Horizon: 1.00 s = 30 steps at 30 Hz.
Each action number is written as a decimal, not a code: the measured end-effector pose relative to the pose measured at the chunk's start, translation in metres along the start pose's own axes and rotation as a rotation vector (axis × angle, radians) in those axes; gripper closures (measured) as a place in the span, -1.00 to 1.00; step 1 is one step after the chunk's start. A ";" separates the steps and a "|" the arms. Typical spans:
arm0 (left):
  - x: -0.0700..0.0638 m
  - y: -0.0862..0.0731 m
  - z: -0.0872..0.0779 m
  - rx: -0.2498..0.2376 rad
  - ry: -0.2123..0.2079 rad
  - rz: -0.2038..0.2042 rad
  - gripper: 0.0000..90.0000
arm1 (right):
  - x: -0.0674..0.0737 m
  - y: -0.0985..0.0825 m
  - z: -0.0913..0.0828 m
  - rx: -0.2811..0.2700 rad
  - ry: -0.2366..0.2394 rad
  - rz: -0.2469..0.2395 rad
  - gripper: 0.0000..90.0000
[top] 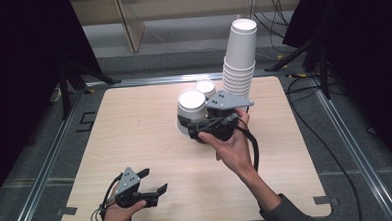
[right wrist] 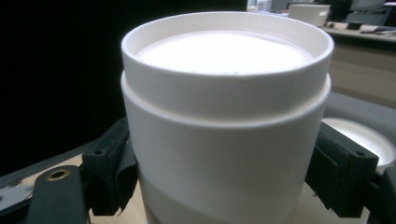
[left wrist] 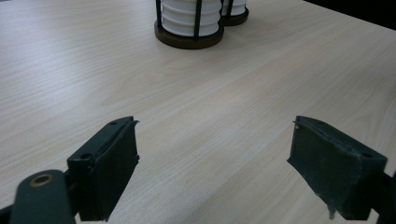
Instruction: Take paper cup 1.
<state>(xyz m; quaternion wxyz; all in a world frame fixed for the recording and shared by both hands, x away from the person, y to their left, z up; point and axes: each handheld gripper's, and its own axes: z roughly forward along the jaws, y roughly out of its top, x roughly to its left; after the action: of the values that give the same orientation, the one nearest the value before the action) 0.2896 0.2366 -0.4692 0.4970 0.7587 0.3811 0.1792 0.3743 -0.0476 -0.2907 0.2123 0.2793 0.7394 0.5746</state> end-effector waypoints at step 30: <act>0.001 -0.001 -0.005 -0.002 0.022 -0.001 -0.68 | 0.001 -0.088 0.025 0.126 0.126 0.075 -0.55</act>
<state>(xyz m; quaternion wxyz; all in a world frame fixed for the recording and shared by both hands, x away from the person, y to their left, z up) 0.2866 0.2406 -0.4679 0.4937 0.7560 0.3867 0.1874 0.3741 -0.0446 -0.3820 0.1254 0.2830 0.7751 0.5509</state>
